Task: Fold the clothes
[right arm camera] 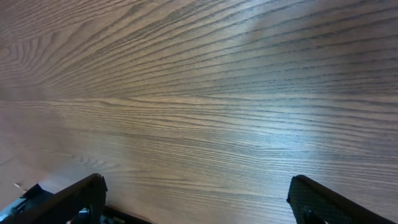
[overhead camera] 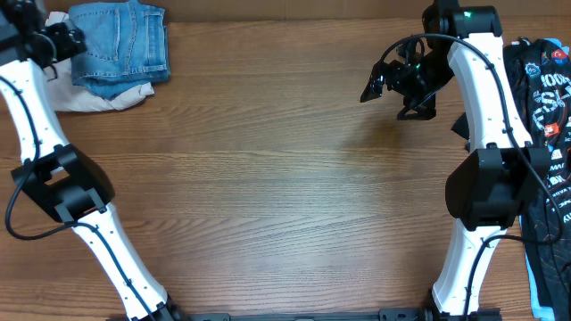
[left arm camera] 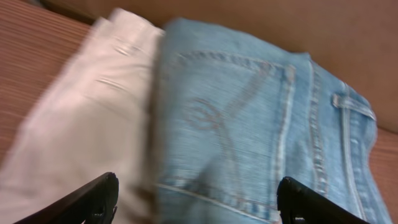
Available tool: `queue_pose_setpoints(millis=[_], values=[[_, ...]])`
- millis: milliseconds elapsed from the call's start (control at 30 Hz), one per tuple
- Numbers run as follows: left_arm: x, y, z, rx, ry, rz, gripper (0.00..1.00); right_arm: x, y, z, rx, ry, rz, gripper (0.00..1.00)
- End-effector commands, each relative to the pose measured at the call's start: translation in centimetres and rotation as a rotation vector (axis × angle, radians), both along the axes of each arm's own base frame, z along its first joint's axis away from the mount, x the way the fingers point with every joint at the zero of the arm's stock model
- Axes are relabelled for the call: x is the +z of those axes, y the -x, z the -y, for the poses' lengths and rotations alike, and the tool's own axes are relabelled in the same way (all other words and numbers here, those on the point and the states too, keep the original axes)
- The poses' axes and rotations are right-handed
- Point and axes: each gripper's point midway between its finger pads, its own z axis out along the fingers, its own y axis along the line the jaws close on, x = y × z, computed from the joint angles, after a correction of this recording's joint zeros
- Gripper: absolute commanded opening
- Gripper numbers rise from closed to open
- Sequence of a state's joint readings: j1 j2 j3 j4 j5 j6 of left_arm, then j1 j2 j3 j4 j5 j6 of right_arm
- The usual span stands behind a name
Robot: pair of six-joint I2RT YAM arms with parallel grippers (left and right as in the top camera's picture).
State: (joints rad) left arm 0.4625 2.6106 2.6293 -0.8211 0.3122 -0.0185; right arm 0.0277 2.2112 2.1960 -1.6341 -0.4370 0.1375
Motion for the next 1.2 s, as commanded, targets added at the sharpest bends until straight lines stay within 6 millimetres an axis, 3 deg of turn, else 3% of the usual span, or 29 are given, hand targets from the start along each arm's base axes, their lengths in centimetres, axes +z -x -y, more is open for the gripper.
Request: queue_pose_setpoints(millis=[0,167,367,533,933,1033,1067,1167], values=[[-1.2,-0.7,1.6,-0.058,0.008,-0.004,0.84,2.2,-0.2,-0.4,0.008,-0.012,0.066,0.98],[-2.6,-0.5,1.0,-0.024,-0.011,-0.040,0.84,2.2,0.0,-0.3,0.011,-0.011,0.058,0.97],[-3.3,0.3,-1.1,0.095,-0.058,-0.090,0.82,2.2,0.0,-0.3,0.011,-0.011,0.056,0.97],[-4.4,0.7,-0.9,0.091,-0.039,-0.115,0.82,2.2,0.0,-0.3,0.011,-0.011,0.057,0.97],[-9.2,1.2,-1.1,0.099,0.028,-0.170,0.82,2.2,0.3,-0.3,0.012,-0.010,0.045,0.97],[-9.2,0.7,-0.7,0.073,0.050,-0.145,0.68,2.2,0.3,-0.3,0.011,-0.010,0.044,0.96],[-9.0,0.5,-0.5,0.064,0.054,-0.136,0.57,2.2,0.3,-0.3,0.011,-0.010,0.042,0.96],[-8.6,0.1,-0.4,0.056,0.061,-0.112,0.11,2.2,0.5,-0.3,0.011,-0.010,0.035,0.96]])
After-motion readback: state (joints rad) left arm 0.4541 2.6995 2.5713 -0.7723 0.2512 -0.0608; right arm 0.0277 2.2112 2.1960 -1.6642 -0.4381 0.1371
